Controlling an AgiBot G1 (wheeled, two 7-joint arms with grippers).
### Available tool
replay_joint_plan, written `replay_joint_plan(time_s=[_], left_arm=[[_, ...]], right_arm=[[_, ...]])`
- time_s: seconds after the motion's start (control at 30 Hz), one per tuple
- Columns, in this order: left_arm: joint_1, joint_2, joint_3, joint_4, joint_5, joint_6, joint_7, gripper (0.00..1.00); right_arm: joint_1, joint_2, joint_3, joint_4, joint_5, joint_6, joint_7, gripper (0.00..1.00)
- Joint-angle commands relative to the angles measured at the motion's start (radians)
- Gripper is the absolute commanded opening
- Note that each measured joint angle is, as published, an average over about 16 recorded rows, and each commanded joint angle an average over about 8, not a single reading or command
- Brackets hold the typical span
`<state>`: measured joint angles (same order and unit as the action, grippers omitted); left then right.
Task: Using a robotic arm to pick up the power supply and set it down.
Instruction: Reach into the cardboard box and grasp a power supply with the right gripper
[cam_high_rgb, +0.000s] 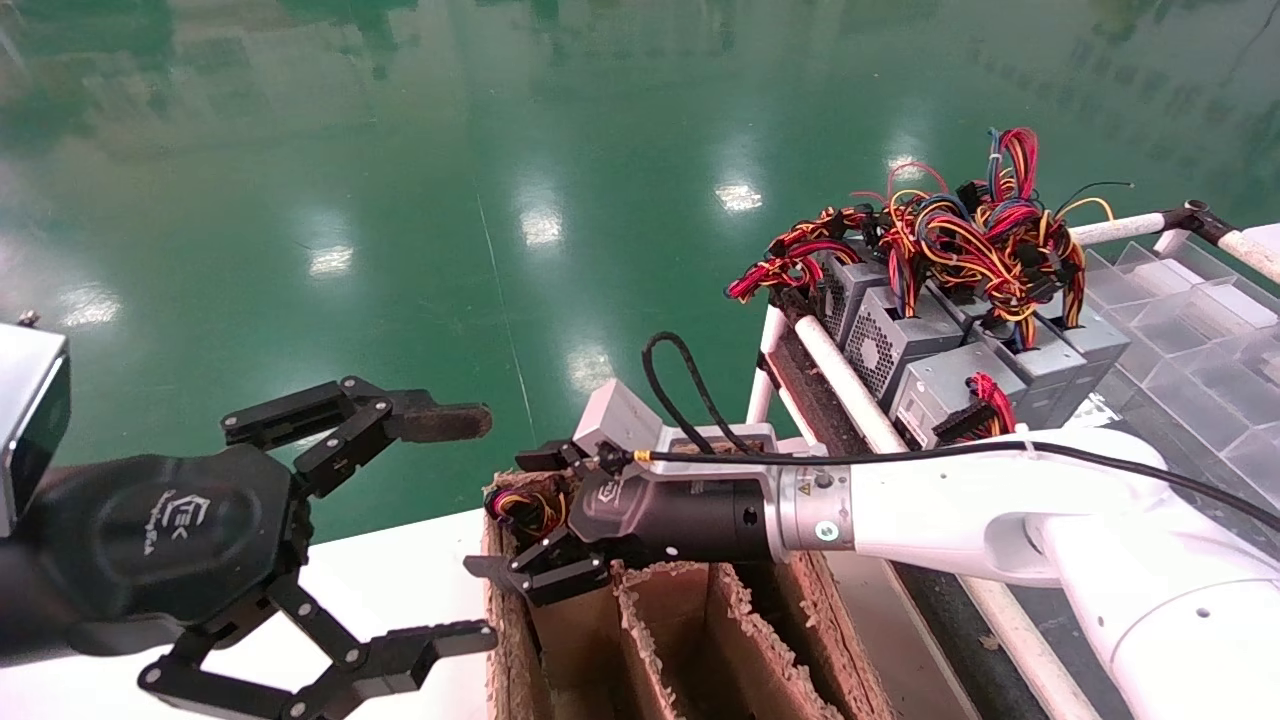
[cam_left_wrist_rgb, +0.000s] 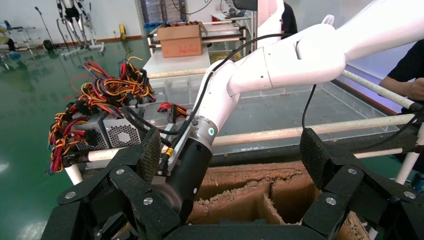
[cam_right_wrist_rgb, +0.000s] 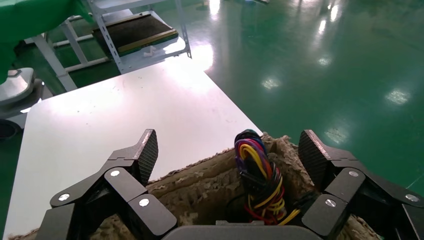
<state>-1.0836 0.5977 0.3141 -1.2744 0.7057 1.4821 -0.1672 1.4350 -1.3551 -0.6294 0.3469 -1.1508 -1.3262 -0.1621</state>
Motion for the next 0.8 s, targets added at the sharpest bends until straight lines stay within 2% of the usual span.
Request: replay_joint_plan(time_s=[0.03, 0.27, 0.8], left_arm=[[0.0, 0.0, 0.0, 0.0, 0.0, 0.0, 0.0, 1.0], [0.0, 0.0, 0.0, 0.0, 0.0, 0.0, 0.0, 1.0], [0.0, 0.0, 0.001, 0.0, -0.001, 0.0, 0.0, 1.0]], right_arm=[[0.003, -0.001, -0.011, -0.013, 0.009, -0.007, -0.017, 0.0], [0.007, -0.002, -0.037, -0.048, 0.04, -0.025, -0.042, 0.0], [0.008, -0.004, -0.105, -0.063, 0.105, 0.005, -0.061, 0.0]])
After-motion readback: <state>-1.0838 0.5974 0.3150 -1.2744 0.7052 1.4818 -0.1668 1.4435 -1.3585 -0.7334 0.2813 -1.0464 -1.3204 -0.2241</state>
